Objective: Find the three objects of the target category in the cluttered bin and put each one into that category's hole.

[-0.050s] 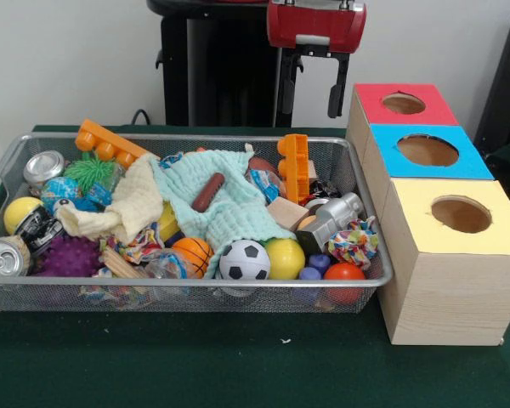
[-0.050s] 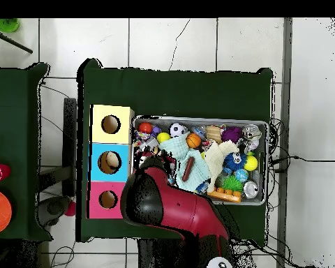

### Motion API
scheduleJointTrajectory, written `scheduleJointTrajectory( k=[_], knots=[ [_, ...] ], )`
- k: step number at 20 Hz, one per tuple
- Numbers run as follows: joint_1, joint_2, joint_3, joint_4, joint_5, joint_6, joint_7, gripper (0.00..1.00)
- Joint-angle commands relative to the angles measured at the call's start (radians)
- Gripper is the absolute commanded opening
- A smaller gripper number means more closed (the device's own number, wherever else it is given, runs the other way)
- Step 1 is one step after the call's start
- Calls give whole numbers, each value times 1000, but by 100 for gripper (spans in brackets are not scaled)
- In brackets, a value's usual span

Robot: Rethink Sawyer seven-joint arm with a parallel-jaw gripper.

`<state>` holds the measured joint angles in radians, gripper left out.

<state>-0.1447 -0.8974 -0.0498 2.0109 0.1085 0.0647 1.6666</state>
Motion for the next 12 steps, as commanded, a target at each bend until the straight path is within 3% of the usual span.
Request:
scheduleJointTrajectory(
  k=[1, 12],
  knots=[
    [-13, 57, -12, -59, -4, 111, 124, 100],
    [-27, 69, 6, -69, -13, 106, 111, 100]
  ],
)
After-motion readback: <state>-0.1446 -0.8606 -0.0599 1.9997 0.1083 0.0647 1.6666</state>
